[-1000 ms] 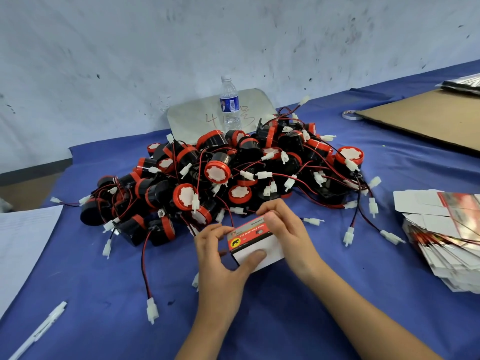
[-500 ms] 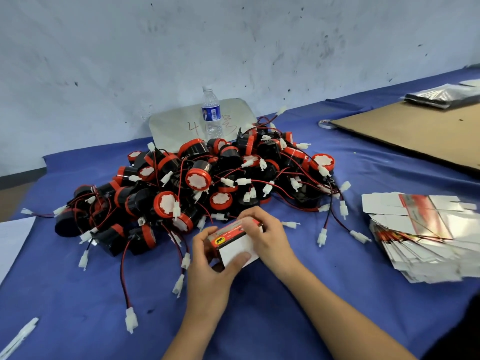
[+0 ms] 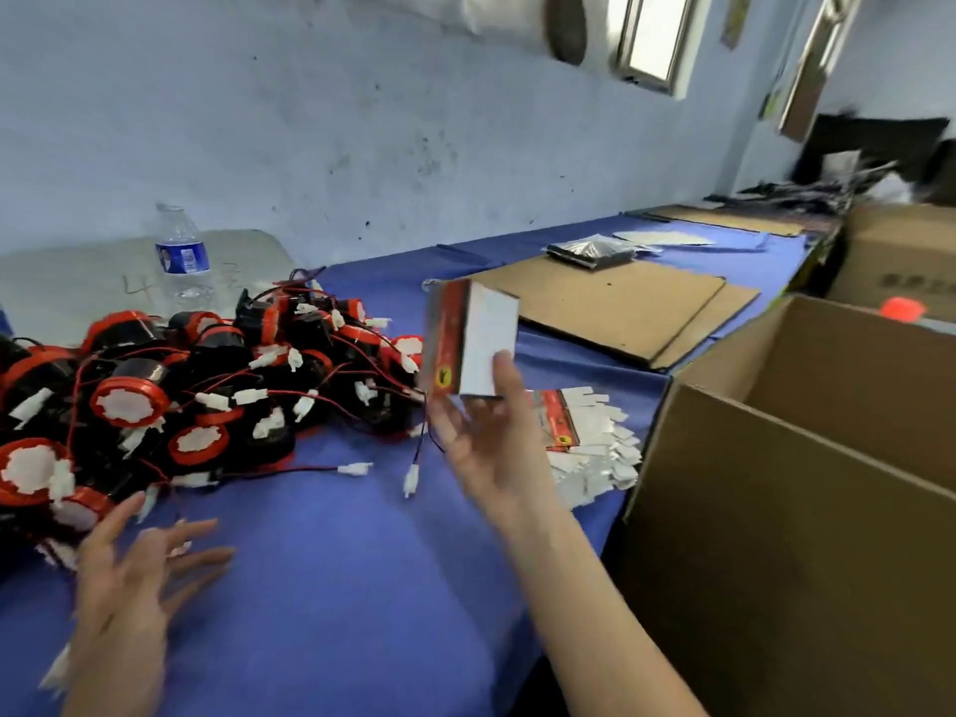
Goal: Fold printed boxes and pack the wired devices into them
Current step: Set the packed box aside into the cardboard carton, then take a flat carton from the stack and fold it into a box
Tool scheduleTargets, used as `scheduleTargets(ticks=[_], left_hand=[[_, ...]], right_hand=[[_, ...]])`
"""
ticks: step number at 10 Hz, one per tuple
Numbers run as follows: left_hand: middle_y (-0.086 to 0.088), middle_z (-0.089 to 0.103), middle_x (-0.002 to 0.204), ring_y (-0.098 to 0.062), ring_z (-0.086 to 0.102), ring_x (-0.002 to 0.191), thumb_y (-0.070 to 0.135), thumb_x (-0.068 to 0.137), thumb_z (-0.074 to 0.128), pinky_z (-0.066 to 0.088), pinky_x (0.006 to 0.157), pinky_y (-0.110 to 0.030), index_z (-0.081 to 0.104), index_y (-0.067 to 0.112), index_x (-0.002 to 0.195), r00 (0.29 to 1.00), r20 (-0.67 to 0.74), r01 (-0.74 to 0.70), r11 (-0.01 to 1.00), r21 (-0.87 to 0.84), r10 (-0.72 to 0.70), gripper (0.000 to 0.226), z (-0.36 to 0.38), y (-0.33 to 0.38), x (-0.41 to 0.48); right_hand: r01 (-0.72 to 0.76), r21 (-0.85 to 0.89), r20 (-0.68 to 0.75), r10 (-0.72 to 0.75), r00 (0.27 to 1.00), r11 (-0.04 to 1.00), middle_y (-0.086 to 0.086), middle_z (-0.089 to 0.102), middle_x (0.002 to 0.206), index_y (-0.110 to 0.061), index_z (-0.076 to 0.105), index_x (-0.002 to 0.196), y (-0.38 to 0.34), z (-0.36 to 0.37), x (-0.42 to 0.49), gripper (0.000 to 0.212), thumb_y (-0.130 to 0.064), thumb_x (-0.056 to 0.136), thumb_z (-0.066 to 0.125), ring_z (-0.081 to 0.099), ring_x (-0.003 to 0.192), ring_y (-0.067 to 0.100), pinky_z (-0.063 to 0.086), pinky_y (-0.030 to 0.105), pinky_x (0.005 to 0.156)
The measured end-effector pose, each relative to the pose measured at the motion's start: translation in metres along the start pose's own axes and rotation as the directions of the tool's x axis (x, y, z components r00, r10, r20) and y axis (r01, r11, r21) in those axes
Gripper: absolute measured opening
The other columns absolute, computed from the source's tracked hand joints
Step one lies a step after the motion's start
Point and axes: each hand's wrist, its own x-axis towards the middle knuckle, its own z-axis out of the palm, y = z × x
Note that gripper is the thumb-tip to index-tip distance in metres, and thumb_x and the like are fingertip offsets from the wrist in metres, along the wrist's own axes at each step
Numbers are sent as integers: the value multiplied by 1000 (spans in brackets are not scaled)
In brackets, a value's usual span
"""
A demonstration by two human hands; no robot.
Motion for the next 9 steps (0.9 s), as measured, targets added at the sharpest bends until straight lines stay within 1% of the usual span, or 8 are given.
scheduleTargets(ticks=[2, 3, 4, 5, 6, 7, 8, 9], left_hand=[[-9, 68, 67, -11, 63, 43, 33, 106, 23, 51, 42, -19, 26, 10, 151, 988, 90, 113, 987, 113, -123, 50, -7, -4, 8], [-10, 65, 80, -12, 64, 45, 26, 107, 27, 51, 43, -18, 25, 22, 151, 997, 34, 69, 991, 119, -74, 45, -1, 5, 3], [-13, 59, 92, -15, 64, 47, 26, 106, 29, 52, 43, -18, 26, 24, 151, 996, 49, 63, 989, 132, -70, 45, -1, 3, 2], [-14, 59, 92, -15, 64, 47, 25, 106, 29, 52, 43, -19, 26, 22, 150, 995, 37, 86, 985, 152, -93, 44, 0, 6, 1], [-15, 57, 90, -29, 64, 59, 23, 106, 29, 56, 58, -34, 27, 20, 149, 995, 5, 95, 984, 153, -97, 43, 6, 10, -1], [-14, 57, 88, -36, 54, 70, 22, 107, 29, 45, 67, -41, 25, 18, 151, 995, -25, 102, 983, 154, -99, 45, 13, 15, -3], [-14, 56, 86, -26, 62, 55, 19, 108, 25, 53, 55, -32, 27, 18, 149, 993, -39, 115, 976, 186, -109, 42, 17, 15, -3], [-15, 55, 84, -17, 60, 44, 17, 108, 23, 47, 40, -19, 26, 18, 150, 991, -37, 137, 974, 182, -132, 42, 19, 18, -4]], right_hand=[[416, 583, -86, -456, 886, 698, 18, 68, 100, 2, 57, 119, -129, -2, -13, 57, -41, 83, 68, 69, 81, 27, 60, 34, 64], [510, 593, -147, -539, 829, 623, 24, 67, 107, 4, 48, 128, -158, -19, -14, 79, -59, 82, 59, 71, 84, 31, 61, 36, 66], [516, 123, -96, -507, 857, 848, 15, 70, 101, -1, 59, 112, -156, -34, 2, 46, -41, 91, 63, 71, 88, 26, 59, 32, 75], [184, -949, 92, -333, 939, 257, 10, 69, 111, -18, 65, 110, -146, -37, 34, 20, -21, 90, 66, 65, 103, 25, 54, 34, 91], [-38, -708, -225, 173, 959, -705, 2, 37, 152, -26, 37, 146, -143, -41, 71, 71, -31, 85, 73, 42, 134, 19, 38, 30, 101], [24, -390, -560, 258, 787, -921, 0, 13, 161, -37, 2, 153, -147, -45, 98, 109, -43, 76, 78, 26, 144, 27, 31, 35, 108], [23, -248, -738, 204, 643, -969, 0, 0, 163, -52, -15, 145, -155, -50, 110, 128, -56, 60, 81, 24, 144, 34, 36, 40, 110], [24, -221, -760, 187, 622, -975, -1, -4, 163, -55, -17, 142, -156, -55, 112, 129, -57, 60, 81, 23, 144, 34, 36, 43, 111]])
